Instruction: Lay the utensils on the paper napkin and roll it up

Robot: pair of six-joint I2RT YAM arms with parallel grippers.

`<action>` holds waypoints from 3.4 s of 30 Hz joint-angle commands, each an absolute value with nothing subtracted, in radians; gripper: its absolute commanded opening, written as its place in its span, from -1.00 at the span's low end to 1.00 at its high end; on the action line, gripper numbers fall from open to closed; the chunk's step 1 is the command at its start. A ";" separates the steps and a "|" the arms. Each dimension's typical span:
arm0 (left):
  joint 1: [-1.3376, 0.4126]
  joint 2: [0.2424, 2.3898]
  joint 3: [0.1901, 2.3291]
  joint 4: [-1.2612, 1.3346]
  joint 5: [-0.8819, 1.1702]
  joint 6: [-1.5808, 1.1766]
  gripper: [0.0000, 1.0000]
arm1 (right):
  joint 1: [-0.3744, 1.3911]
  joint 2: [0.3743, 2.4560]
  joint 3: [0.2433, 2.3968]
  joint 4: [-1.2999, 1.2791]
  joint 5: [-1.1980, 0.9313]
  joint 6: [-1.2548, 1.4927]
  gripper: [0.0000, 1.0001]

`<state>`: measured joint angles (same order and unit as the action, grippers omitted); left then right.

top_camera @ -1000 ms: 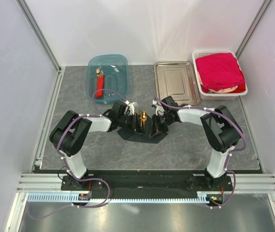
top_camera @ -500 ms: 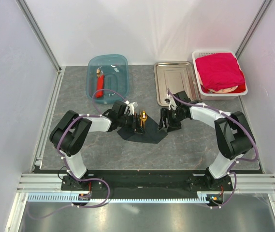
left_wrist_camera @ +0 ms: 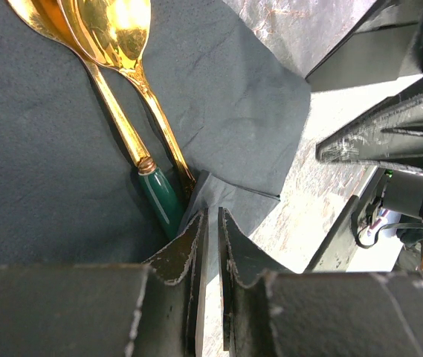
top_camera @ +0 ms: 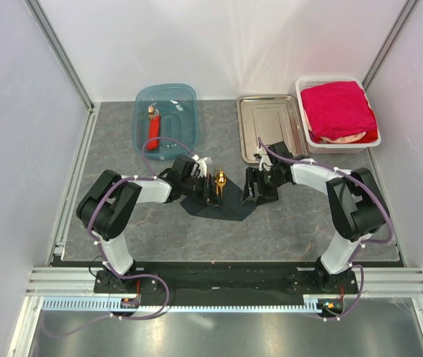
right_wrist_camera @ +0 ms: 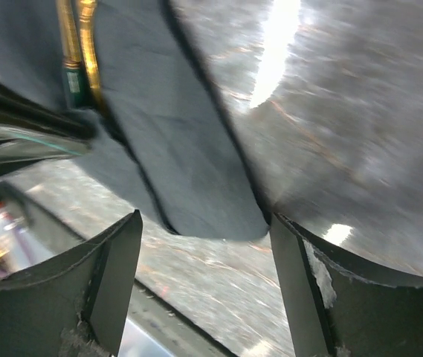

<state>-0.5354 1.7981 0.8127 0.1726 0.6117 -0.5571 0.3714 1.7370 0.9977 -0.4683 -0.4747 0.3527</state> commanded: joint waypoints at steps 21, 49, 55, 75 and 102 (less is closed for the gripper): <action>-0.532 1.813 0.838 0.190 0.604 -0.563 -0.67 | 0.376 1.789 0.971 -0.229 -0.790 0.561 0.05; -0.532 1.816 0.841 0.189 0.601 -0.561 -0.66 | 0.385 1.871 0.927 -0.310 -0.897 0.600 0.69; -0.532 1.812 0.838 0.189 0.601 -0.558 -0.66 | 0.327 1.842 0.940 -0.293 -0.827 0.600 0.58; -0.532 1.818 0.839 0.187 0.601 -0.558 -0.66 | 0.310 1.778 0.953 -0.204 -0.867 0.611 0.03; -0.532 1.824 0.844 0.183 0.595 -0.558 -0.67 | 0.353 1.798 1.015 -0.322 -0.815 0.537 -1.00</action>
<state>-0.5343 1.8084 0.8200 0.1738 0.6090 -0.5571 0.3252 1.8145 0.9730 -0.3592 -0.7727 0.4934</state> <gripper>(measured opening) 0.169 0.014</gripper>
